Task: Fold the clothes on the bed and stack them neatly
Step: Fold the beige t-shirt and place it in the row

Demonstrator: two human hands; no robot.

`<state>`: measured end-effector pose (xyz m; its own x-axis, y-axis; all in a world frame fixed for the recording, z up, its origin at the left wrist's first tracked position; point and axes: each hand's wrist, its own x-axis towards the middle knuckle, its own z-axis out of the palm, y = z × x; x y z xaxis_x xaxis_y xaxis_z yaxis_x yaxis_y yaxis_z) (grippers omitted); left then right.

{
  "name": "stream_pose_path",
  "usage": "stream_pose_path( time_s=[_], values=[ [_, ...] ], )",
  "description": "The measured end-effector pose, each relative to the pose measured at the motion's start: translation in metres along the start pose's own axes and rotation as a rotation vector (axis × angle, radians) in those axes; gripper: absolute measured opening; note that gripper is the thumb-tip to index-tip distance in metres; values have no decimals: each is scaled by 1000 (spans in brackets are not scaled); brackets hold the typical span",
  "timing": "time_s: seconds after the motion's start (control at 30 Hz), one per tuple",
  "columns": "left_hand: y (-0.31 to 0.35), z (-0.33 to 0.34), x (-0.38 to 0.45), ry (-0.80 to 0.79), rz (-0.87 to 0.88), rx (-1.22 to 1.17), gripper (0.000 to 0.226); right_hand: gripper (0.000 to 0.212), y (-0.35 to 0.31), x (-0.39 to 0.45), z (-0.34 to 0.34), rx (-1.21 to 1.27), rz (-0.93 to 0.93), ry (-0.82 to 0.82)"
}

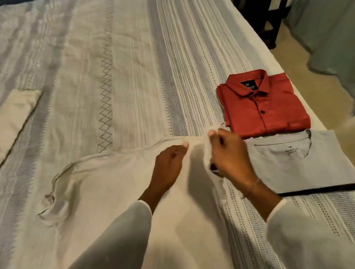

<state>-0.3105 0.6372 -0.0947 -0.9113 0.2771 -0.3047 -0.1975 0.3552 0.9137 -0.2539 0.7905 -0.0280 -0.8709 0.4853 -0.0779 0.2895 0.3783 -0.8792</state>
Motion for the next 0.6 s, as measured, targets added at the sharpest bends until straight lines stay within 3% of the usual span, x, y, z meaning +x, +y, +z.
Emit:
stream_pose_path(
  time_s=[0.07, 0.1, 0.17, 0.23, 0.37, 0.6],
  values=[
    [31, -15, -8, -147, -264, -524, 72, 36, -31, -9, 32, -53, -70, -107],
    [37, -27, -8, -158, -312, -612, 66, 27, -45, -14, 49, -91, -103, -209],
    [42, -52, -2, -57, -314, -564, 42, 22, -61, -27, 75, -133, -126, -449],
    [34, -78, 2, 57, -332, -434, 27, 30, -62, -45, 93, -111, -187, -537],
    [19, -113, 7, 141, -278, -229, 24, 43, -30, -93, 107, -138, -236, -403],
    [-13, -163, 5, 241, -327, -235, 36, 36, 23, -154, 119, -412, -227, -277]
  ],
)
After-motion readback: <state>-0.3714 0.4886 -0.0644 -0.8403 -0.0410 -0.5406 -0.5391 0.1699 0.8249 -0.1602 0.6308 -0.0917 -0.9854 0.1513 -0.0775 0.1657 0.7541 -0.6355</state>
